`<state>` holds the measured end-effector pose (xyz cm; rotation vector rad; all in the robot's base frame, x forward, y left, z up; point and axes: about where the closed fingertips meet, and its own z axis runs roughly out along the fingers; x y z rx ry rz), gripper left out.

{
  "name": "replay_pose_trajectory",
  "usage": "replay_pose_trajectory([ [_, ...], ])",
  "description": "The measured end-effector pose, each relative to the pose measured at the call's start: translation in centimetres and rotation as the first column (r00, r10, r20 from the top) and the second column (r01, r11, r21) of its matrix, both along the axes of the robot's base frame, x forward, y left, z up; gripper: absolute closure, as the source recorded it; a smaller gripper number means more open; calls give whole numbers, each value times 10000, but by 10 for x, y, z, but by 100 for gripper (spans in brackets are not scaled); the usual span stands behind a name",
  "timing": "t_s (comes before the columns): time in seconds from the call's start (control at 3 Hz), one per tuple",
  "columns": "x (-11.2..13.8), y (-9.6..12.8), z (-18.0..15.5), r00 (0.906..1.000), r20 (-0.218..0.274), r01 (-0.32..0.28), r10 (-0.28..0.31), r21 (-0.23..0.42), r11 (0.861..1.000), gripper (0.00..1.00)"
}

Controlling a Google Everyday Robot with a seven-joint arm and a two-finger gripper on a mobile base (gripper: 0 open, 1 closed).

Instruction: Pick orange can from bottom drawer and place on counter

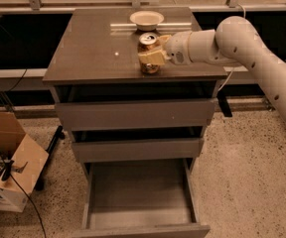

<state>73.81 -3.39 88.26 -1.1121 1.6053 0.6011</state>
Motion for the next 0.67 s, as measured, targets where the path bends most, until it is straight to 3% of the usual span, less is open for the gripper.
replay_pose_trajectory([
  [0.33,0,3,-1,10000,-15,-42,42,8,10000,11],
  [0.67,0,5,-2,10000,-28,-78,78,11,10000,0],
])
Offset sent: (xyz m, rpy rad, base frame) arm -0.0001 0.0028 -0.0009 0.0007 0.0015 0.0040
